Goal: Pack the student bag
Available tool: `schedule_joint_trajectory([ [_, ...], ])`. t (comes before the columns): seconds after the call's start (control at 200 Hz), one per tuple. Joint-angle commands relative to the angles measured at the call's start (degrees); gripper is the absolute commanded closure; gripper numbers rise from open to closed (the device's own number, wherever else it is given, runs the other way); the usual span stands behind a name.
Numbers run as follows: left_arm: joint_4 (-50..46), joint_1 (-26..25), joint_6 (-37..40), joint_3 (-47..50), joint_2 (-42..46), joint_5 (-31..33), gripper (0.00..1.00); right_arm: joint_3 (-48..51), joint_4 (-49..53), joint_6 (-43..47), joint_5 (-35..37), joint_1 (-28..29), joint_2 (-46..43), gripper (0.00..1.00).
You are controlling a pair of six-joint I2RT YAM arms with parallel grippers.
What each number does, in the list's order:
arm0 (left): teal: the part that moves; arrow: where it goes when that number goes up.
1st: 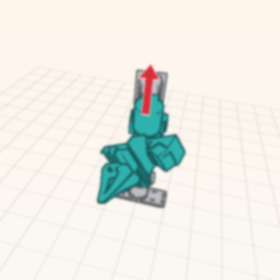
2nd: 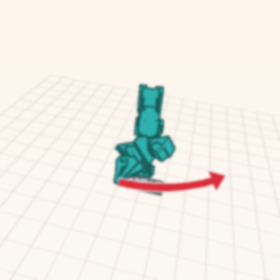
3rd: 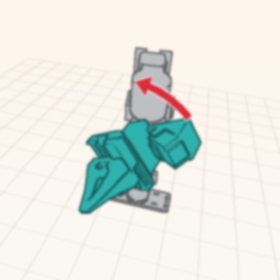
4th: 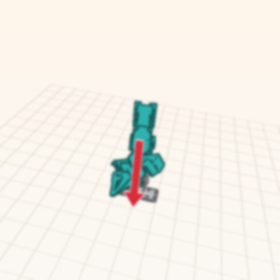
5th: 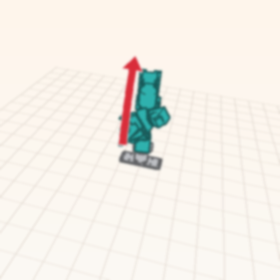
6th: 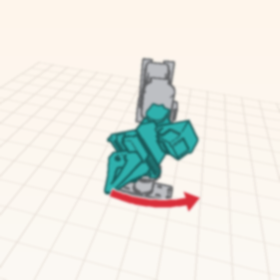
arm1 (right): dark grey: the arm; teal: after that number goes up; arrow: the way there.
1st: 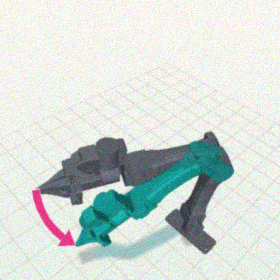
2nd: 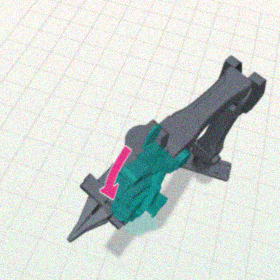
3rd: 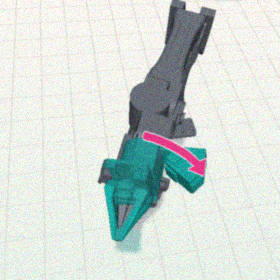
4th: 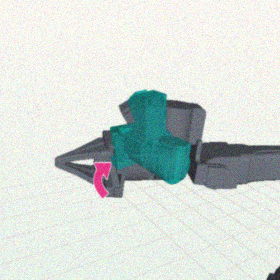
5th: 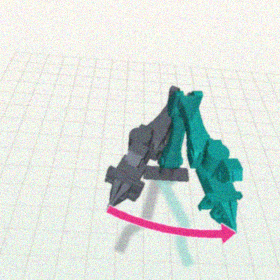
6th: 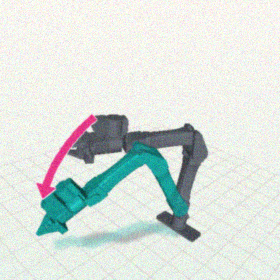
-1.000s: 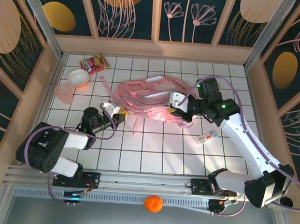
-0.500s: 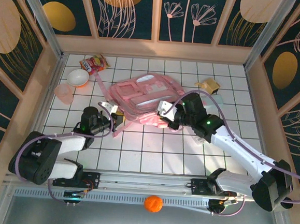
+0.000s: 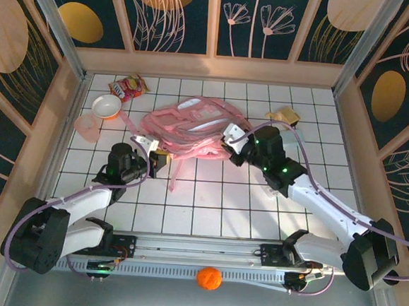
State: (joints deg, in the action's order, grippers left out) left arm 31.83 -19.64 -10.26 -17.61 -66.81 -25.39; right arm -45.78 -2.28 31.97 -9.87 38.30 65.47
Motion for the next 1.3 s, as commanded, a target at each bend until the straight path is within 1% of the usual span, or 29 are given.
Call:
schedule_joint_trajectory([
  [0.0, 4.56, -2.51, -1.39, -2.48, -1.98, -12.03, 1.0, 1.08, -7.48, -4.03, 3.11, 2.91, -0.47, 1.0],
  [0.09, 5.96, -3.58, -0.96, -3.46, -3.79, -15.95, 1.0, 2.12, -8.88, -5.87, 5.3, 4.45, 0.39, 1.0],
  [0.23, 7.34, -4.55, -0.9, -4.94, -4.48, -20.46, 1.0, 4.16, -11.32, -8.26, 8.31, 4.85, 1.22, 1.0],
  [0.285, 7.41, -4.56, -1.23, -4.95, -3.76, -20.59, 1.0, 4.73, -11.36, -8.54, 9.8, 4.85, 1.16, 1.0],
  [0.36, 5.35, -4.54, -1.42, -4.72, -2.21, -15.5, 1.0, 5.53, -10.82, -8.08, 11.95, 4.06, 0.6, 1.0],
  [0.46, -0.04, -4.53, -2.67, -4.94, -0.72, -2.52, 1.0, 6.48, -8.08, -7.91, 11.12, 1.81, -0.86, 1.0],
  [0.5, -1.36, -4.58, -2.97, -4.83, -0.61, 0.99, 1.0, 7.08, -6.56, -7.29, 11.1, 1.34, -1.7, 1.0],
  [0.545, -2.42, -4.53, -3.28, -4.8, -0.73, 3.68, 1.0, 7.28, -3.72, -5.58, 7.16, 1.2, -2.62, 1.0],
  [0.581, -2.96, -4.54, -3.51, -4.81, -0.99, 4.64, 1.0, 7.29, -0.87, -4.03, 4.64, 1.39, -3.41, 1.0],
  [0.601, -3.06, -4.53, -3.61, -4.82, -1.09, 4.73, 1.0, 7.21, 0.8, -3.38, 3.61, 1.57, -3.93, 0.94],
  [0.636, -2.94, -4.56, -3.62, -4.64, -1.37, 4.38, 1.0, 7.15, 3.26, -2.62, 2.27, 1.97, -4.86, 0.8],
  [0.641, -2.89, -4.55, -3.62, -4.63, -1.43, 4.29, 1.0, 7.15, 3.65, -2.53, 2.07, 2.05, -4.98, 0.77],
  [0.686, -2.26, -4.55, -3.56, -4.33, -1.65, 3.27, 1.0, 6.94, 6.63, -1.76, 1.09, 2.52, -6.37, 0.65],
  [0.736, -1.94, -4.53, -3.7, -4.12, -1.91, 2.49, 1.0, 6.77, 8.7, -1.97, 1.69, 3.21, -8.08, 0.56],
  [0.776, -2.12, -4.51, -3.79, -4.19, -2.24, 2.28, 1.0, 6.31, 10.43, -2.16, 2.25, 3.64, -9.39, 0.52],
  [0.826, -2.82, -4.54, -3.63, -4.34, -2.8, 2.26, 1.0, 5.44, 12.78, -2.09, 2.31, 4.53, -10.56, 0.46],
  [0.866, -3.63, -4.6, -3.36, -4.61, -3.35, 2.27, 1.0, 4.74, 13.87, -2.23, 2.74, 5.63, -11.18, 0.42],
  [0.986, -4.32, -4.53, -2.94, -4.98, -4.97, 0.98, 1.0, 3.71, 13.97, -3.36, 6.33, 11.31, -9.47, 0.41],
  [1.116, -3.05, -4.55, -4.37, -5.4, -5.01, -1.01, 1.0, 3.17, 10.77, -3.81, 14.38, 18.67, -3.11, 0.39],
  [1.221, -2.56, -4.53, -5.07, -5.77, -4.56, -1.18, 1.0, 2.81, 8.52, -3.55, 16.6, 22.45, 2.3, 0.36],
  [1.296, -3.24, -4.58, -4.66, -5.97, -4.54, -0.13, 1.0, 2.9, 8.58, -2.76, 17.93, 23.64, 5.16, 0.35],
])
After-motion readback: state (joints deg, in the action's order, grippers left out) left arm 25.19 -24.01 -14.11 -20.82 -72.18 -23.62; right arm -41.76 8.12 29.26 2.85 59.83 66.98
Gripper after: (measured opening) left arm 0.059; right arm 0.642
